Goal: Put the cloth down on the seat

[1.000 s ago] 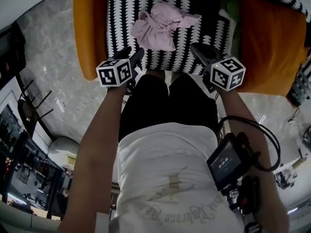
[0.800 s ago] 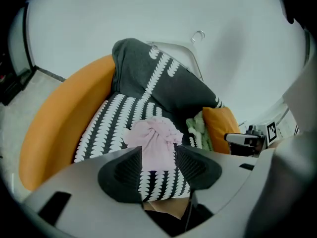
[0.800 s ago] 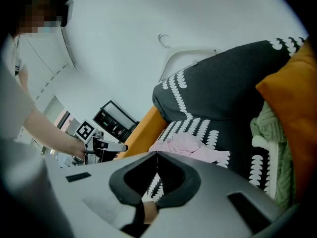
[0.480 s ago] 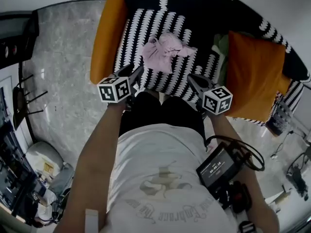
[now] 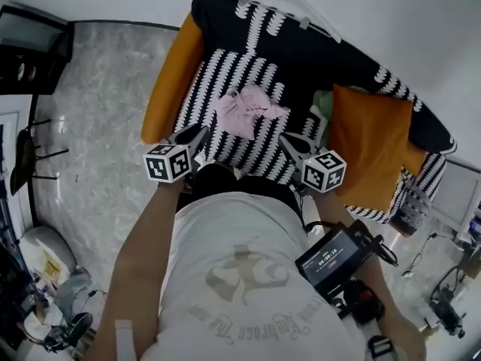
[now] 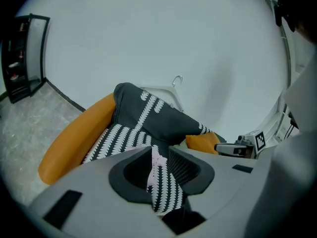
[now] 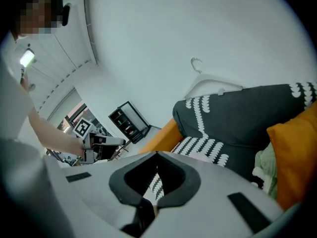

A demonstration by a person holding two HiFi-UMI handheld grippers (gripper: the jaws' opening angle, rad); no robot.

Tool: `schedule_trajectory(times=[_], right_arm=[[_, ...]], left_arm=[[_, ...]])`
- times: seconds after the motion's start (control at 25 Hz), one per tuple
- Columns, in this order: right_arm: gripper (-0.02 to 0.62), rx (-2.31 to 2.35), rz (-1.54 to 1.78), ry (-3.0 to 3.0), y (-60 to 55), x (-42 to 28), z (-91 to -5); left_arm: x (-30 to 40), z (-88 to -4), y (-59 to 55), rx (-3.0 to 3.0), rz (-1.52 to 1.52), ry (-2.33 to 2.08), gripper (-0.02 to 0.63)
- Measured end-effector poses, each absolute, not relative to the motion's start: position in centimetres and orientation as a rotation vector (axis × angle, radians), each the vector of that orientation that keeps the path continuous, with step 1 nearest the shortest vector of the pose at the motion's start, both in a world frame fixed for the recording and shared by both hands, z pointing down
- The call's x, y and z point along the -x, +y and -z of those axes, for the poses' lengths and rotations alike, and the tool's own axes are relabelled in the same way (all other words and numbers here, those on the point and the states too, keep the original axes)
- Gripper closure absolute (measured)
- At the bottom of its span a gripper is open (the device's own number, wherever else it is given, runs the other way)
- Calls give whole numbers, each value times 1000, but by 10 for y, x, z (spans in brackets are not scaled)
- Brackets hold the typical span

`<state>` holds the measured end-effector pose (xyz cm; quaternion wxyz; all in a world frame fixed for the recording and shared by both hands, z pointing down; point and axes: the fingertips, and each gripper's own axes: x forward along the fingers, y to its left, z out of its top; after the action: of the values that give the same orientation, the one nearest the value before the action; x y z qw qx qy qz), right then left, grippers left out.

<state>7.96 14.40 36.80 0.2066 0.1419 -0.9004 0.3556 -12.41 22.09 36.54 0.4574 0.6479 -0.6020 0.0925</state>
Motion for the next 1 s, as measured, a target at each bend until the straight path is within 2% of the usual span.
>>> schedule_trajectory(times=[0.2, 0.64, 1.0], right_arm=[[580, -419, -975, -2586, 132, -79, -351], [580, -378, -921, -2751, 75, -23, -321], [580, -339, -696, -2886, 107, -29, -274]], left_arm=[[117, -360, 225, -1638, -227, -1501, 532], [135, -339, 172, -1797, -241, -1540, 587], [108, -298, 192, -1972, -263, -1524, 594]])
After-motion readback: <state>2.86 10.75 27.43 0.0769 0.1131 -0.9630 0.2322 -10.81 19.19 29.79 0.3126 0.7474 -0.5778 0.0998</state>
